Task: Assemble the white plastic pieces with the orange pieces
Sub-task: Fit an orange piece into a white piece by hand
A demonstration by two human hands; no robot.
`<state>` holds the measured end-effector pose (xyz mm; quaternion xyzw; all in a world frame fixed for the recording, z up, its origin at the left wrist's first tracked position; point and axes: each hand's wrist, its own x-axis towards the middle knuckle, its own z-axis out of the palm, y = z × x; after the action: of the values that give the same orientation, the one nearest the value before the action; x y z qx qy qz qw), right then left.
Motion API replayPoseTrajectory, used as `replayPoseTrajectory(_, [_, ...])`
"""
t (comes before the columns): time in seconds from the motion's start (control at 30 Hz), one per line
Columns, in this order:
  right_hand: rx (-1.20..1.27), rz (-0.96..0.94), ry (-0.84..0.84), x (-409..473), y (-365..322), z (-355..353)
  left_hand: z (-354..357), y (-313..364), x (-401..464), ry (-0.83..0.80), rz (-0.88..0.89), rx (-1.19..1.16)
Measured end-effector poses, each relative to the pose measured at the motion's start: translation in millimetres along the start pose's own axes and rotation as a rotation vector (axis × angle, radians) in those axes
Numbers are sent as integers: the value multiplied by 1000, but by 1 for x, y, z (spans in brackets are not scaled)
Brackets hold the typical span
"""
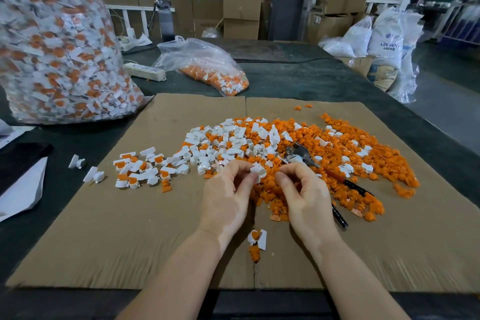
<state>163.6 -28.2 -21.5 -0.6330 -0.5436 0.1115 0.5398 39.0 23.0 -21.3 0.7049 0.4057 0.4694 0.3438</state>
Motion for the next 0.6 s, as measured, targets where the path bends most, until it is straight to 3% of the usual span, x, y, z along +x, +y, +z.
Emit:
replayPoseTrajectory(0.17, [39, 41, -47, 0, -1, 0, -1, 2, -2, -54, 60, 31])
replayPoseTrajectory(0.6, [71, 73, -87, 3, -2, 0, 0, 2, -1, -80, -36, -177])
